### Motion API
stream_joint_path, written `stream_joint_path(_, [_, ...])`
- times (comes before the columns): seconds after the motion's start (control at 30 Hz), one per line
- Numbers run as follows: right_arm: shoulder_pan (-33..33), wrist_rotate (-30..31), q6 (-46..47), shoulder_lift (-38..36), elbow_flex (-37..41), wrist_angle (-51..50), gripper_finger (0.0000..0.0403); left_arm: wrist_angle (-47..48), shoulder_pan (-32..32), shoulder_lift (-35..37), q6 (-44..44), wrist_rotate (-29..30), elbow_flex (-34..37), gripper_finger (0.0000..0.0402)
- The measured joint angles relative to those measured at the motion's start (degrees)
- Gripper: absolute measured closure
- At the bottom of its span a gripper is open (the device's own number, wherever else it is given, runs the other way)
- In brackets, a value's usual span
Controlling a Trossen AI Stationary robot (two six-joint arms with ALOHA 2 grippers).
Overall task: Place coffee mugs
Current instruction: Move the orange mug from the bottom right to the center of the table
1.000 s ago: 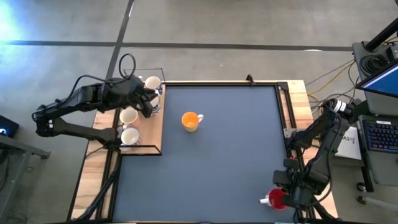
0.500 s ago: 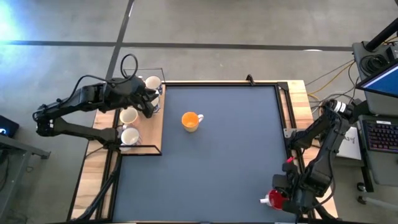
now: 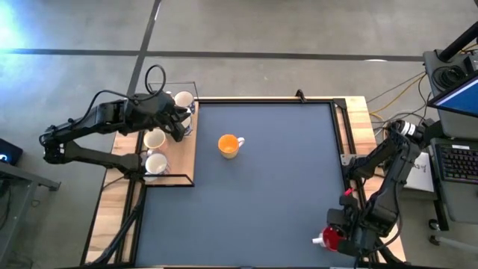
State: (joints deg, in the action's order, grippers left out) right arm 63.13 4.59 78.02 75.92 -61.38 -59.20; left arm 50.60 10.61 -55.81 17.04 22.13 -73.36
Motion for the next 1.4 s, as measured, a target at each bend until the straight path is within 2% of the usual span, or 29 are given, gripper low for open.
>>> stream_joint_path(0.7, [0.0, -0.1, -2.1, 0.0, -2.3, -0.5, 0.0335, 0.0, 0.0, 0.0, 0.0, -0.1, 0.0, 0.0331])
stream_joint_path(0.9, [0.0, 4.3, -4.1, 0.0, -1.7, -1.1, 0.0335, 0.0, 0.0, 0.0, 0.0, -0.1, 0.0, 0.0331])
stream_joint_path(1.4, [0.0, 4.4, -5.2, 0.0, 0.7, 0.0, 0.0335, 0.0, 0.0, 0.0, 0.0, -0.1, 0.0, 0.0331])
